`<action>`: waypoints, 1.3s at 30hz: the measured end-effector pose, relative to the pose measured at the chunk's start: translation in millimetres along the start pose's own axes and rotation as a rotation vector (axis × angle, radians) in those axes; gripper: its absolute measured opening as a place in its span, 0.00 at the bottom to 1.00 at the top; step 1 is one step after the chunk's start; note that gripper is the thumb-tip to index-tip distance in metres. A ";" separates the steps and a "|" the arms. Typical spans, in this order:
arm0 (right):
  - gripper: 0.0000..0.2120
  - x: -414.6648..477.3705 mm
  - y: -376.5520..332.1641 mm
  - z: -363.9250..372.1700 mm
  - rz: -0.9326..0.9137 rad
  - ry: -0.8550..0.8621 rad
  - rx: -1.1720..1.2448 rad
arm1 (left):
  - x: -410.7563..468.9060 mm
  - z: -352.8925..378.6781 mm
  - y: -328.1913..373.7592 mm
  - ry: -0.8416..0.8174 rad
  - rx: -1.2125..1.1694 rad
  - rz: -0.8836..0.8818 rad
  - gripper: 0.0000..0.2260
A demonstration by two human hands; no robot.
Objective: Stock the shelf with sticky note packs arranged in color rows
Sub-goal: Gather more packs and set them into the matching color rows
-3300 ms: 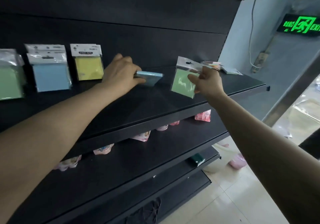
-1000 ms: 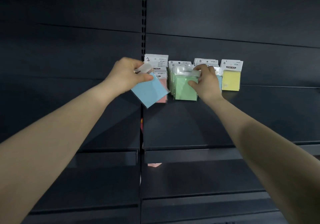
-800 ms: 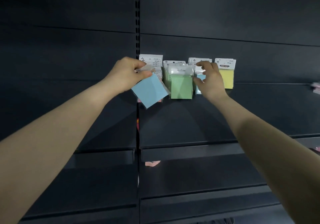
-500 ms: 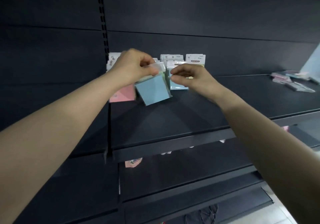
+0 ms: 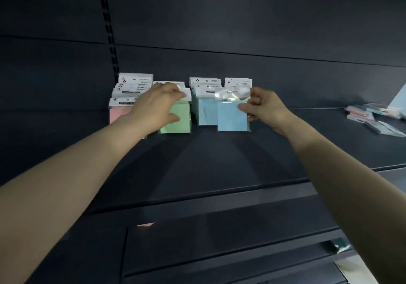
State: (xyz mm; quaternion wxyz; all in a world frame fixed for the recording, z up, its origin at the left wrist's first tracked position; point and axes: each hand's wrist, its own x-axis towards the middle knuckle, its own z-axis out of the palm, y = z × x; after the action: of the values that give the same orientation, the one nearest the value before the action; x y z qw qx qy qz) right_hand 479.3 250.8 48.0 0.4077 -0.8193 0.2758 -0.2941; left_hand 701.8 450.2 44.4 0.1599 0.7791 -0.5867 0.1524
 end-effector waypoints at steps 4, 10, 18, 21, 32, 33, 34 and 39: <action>0.16 22.8 10.0 20.5 0.024 -0.086 0.028 | -8.3 13.5 -1.4 -0.066 0.149 -0.001 0.39; 0.14 46.5 9.1 42.9 -0.063 -0.035 -0.165 | -9.0 16.3 2.8 -0.048 0.262 -0.001 0.39; 0.22 50.4 16.3 65.8 -0.349 0.111 -0.606 | -11.2 21.6 7.0 -0.014 0.312 -0.047 0.39; 0.23 49.0 16.1 68.7 -0.375 0.123 -0.705 | -9.9 21.0 4.7 -0.012 0.310 -0.042 0.39; 0.25 30.7 8.7 55.3 -0.368 0.195 -0.883 | -5.3 13.3 0.2 0.015 0.272 0.009 0.34; 0.25 27.1 7.9 52.8 -0.373 0.210 -0.902 | -4.8 11.9 0.9 0.035 0.265 0.025 0.32; 0.24 23.0 7.5 49.9 -0.387 0.223 -0.925 | -4.1 10.2 2.1 0.057 0.257 0.043 0.30; 0.21 -6.3 5.9 30.4 -0.447 0.278 -1.118 | 2.2 1.2 15.3 0.148 0.196 0.149 0.27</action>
State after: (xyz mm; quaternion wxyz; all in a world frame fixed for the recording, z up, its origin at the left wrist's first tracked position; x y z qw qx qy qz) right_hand 495.3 267.5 26.4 -0.1946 -0.9010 0.2605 -0.2871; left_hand 687.7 443.8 45.3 0.1140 0.7318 -0.6120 0.2775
